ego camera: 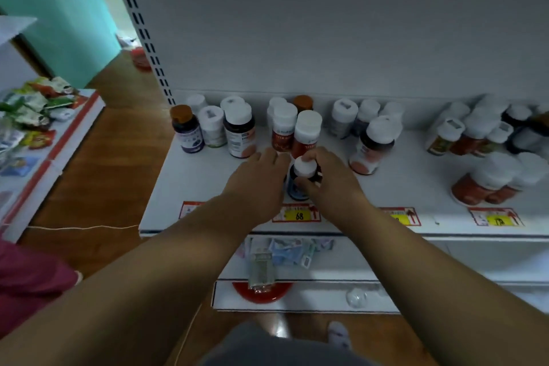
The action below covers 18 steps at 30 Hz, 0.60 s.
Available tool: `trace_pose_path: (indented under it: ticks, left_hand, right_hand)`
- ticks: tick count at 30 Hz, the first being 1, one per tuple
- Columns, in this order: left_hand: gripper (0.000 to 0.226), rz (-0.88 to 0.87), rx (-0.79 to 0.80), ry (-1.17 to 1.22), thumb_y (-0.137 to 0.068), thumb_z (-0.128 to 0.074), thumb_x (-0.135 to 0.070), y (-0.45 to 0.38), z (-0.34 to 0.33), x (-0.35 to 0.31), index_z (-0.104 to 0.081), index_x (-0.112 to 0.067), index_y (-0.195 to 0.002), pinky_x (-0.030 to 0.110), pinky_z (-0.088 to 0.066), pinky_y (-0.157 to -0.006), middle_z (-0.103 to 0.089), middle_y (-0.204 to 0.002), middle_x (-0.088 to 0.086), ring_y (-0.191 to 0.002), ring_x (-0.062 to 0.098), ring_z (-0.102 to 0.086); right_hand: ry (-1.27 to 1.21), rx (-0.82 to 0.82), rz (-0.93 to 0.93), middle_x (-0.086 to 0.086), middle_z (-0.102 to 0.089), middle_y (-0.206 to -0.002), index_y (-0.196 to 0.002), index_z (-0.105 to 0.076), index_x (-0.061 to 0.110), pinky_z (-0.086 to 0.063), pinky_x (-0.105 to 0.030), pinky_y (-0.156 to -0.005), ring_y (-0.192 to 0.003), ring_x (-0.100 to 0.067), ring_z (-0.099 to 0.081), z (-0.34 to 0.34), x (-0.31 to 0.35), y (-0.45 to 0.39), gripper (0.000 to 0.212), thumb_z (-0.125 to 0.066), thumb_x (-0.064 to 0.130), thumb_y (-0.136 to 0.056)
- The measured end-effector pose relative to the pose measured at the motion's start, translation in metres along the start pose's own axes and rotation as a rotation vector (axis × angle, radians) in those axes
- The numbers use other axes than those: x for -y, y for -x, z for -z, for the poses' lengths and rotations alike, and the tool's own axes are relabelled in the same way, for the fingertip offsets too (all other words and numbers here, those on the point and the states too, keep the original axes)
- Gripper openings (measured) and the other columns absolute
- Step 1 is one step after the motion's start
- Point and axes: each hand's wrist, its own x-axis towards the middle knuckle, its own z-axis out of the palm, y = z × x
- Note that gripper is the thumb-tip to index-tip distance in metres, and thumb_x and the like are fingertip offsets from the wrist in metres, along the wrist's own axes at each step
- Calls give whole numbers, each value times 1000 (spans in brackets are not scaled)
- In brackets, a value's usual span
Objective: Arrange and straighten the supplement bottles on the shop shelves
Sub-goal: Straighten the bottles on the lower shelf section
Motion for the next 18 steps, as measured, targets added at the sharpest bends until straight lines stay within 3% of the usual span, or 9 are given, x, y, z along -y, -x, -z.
trace_pose_path:
  ticks: [7,10,12,15,18]
  left_hand:
    - [57,-61,37,-47,-86,-61,-27,-4,-4,6,-33,-13,-134,41,-36,-103,-43,-125,13,-113,33,-43]
    - [63,-55,49,-3,-85,-61,-36,-1,-1,7,-32,-14,-137,43,-37,-104,-42,-127,12,-116,33,-43]
    - [65,-48,-17,1,-82,-59,-46,5,5,5,-35,-17,-135,43,-38,-100,-45,-126,10,-113,31,-45]
    - [62,-60,-204,37,-79,-57,-46,15,18,-8,-44,-15,-130,46,-41,-94,-52,-120,9,-108,31,-49]
    - [55,-128,-346,98,-76,-62,-36,16,28,-34,-51,-10,-124,43,-43,-86,-55,-114,12,-101,33,-51]
  right_hand:
    - [35,-60,-6,-3,-55,-112,-110,-50,26,-49,-42,-87,-98,-20,-55,-6,14,9,33,-68,19,-84]
    - [43,-53,-5,-3,-53,-116,-116,-49,25,-49,-39,-90,-101,-19,-54,-7,15,11,36,-68,20,-85]
    - [25,-82,19,-3,-51,-124,-125,-48,23,-45,-29,-94,-109,-16,-51,-7,15,17,41,-66,24,-88]
    - [68,-216,47,-3,-52,-128,-130,-50,20,-38,-13,-85,-110,-10,-51,8,15,27,44,-65,27,-89]
    - [101,-374,50,-5,-57,-117,-121,-56,17,-46,-26,-84,-103,-16,-57,44,13,42,35,-65,22,-87]
